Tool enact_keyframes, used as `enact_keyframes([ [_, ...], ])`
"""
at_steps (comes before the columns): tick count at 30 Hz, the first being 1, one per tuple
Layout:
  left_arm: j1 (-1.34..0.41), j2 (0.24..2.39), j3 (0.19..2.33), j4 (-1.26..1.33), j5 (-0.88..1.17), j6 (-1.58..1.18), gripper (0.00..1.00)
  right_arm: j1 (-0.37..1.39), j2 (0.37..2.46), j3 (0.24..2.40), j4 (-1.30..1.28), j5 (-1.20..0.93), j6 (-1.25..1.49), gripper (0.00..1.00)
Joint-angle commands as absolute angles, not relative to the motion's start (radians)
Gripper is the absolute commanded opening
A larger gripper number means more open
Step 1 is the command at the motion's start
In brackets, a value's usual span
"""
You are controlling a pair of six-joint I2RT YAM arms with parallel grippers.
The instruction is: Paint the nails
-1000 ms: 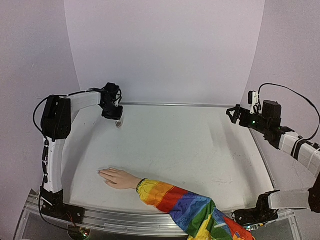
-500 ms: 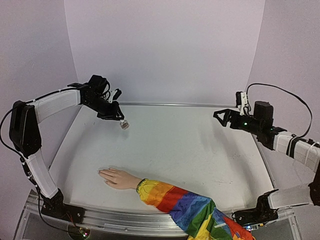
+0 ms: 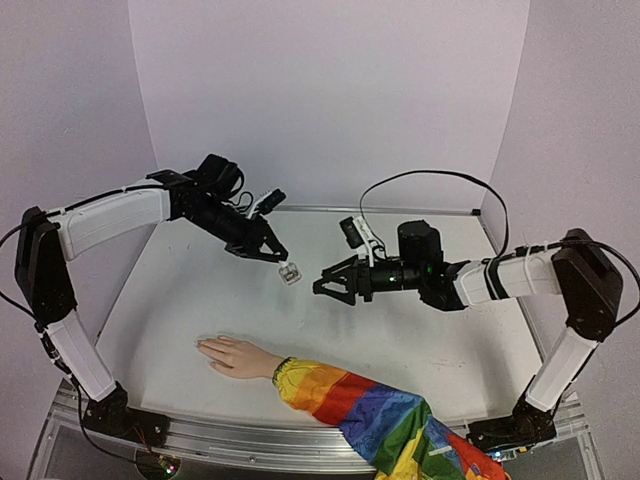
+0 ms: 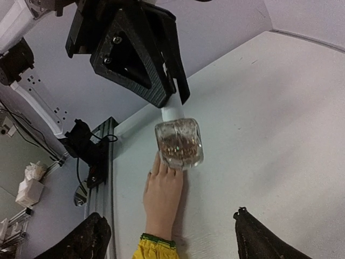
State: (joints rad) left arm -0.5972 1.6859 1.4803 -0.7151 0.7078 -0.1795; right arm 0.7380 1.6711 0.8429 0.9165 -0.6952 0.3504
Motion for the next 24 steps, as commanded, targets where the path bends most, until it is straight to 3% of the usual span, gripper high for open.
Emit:
enact_keyframes([
  [1, -0.629, 1.624, 1.490, -0.697, 0.815, -0.122, 0.00, 0.742, 1.774, 0.958, 1.133, -0.878, 0.396, 0.70],
  [8, -0.650, 1.575, 1.456, -0.697, 0.879, -0.062, 0.00, 0.801, 1.852, 1.012, 1.248, -1.019, 0.442, 0.62],
  [16, -0.674, 1.570, 1.462, -0.696, 0.883, -0.063, 0.00, 0.830, 1.874, 1.050, 1.260, -1.025, 0.457, 0.44],
  [22, -0.686, 1.572, 1.470, -0.697, 0.865, -0.067, 0.00, 0.839, 1.874, 1.050, 1.269, -0.997, 0.438, 0.17],
  [24, -0.692, 1.572, 1.476, -0.697, 0.859, -0.067, 0.00, 0.839, 1.861, 1.045, 1.267, -0.957, 0.420, 0.03],
])
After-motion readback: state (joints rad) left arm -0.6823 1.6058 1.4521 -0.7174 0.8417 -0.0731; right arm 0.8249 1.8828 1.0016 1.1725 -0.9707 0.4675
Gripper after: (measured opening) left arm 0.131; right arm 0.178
